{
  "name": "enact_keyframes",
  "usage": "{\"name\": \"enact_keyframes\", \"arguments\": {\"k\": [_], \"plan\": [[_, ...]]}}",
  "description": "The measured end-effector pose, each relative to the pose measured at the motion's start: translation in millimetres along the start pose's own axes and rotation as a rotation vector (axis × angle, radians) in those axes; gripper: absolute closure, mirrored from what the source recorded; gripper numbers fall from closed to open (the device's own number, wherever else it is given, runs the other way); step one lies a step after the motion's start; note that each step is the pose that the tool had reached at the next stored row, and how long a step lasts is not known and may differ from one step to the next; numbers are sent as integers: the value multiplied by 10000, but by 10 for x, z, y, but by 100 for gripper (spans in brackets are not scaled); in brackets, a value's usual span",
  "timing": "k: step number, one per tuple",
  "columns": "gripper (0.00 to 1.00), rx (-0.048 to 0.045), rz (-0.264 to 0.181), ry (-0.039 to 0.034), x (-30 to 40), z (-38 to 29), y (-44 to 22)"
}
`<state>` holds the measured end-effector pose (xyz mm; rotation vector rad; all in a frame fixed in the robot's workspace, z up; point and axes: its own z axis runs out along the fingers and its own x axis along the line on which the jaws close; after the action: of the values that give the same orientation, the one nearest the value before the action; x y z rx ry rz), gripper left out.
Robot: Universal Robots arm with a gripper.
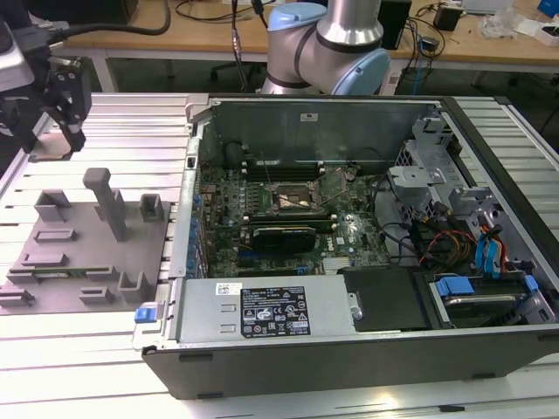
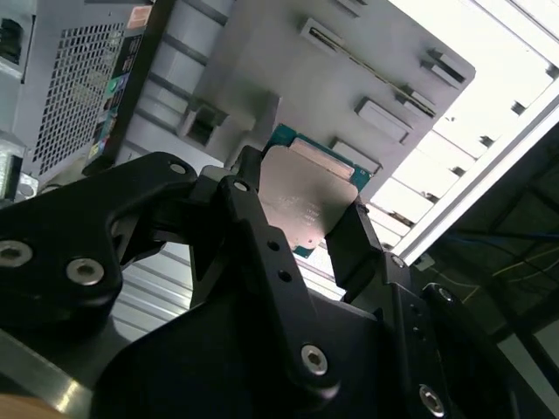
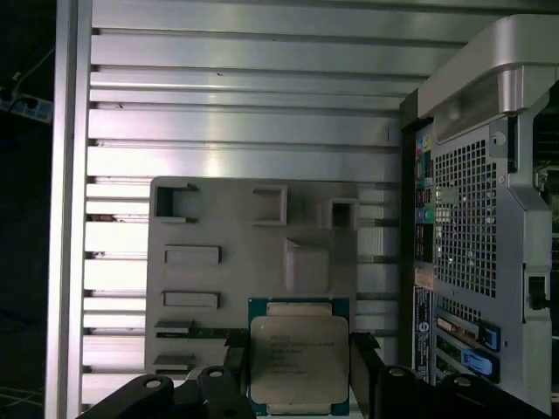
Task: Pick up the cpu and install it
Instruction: 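Pick up the cpu and move it towards the insertion slot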
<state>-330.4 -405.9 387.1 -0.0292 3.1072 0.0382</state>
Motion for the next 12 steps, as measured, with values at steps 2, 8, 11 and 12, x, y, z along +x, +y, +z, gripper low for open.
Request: {"name": "enact_keyframes", "arguments": {"k": [2, 8, 11, 12], "plan": [[45, 0, 0, 0, -49, 2, -1], [45, 0, 1, 0, -237, 8, -5], [45, 0, 1, 1, -299, 10, -6], [45, 1, 0, 1, -328, 11, -7]]}}
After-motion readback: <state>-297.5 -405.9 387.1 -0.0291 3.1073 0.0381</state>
